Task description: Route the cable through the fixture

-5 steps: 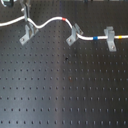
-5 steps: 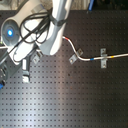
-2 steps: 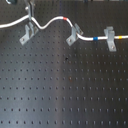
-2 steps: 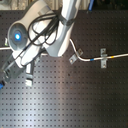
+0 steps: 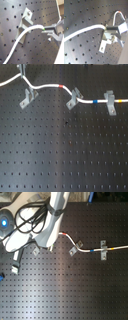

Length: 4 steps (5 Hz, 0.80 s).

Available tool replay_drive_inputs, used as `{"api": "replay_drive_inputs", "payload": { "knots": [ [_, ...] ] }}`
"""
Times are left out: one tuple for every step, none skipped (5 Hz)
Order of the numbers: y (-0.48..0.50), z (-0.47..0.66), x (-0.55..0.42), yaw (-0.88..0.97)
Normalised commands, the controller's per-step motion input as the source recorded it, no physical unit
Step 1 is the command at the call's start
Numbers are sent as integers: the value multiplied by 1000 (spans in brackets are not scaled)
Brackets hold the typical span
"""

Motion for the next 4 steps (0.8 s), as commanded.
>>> {"api": "replay_drive_inputs", "payload": {
  "knots": [
    [182, -36, 666, 137],
    [-41, 15, 414, 317],
    [-86, 1, 39, 271],
    [11, 1, 50, 29]
  ]
}}
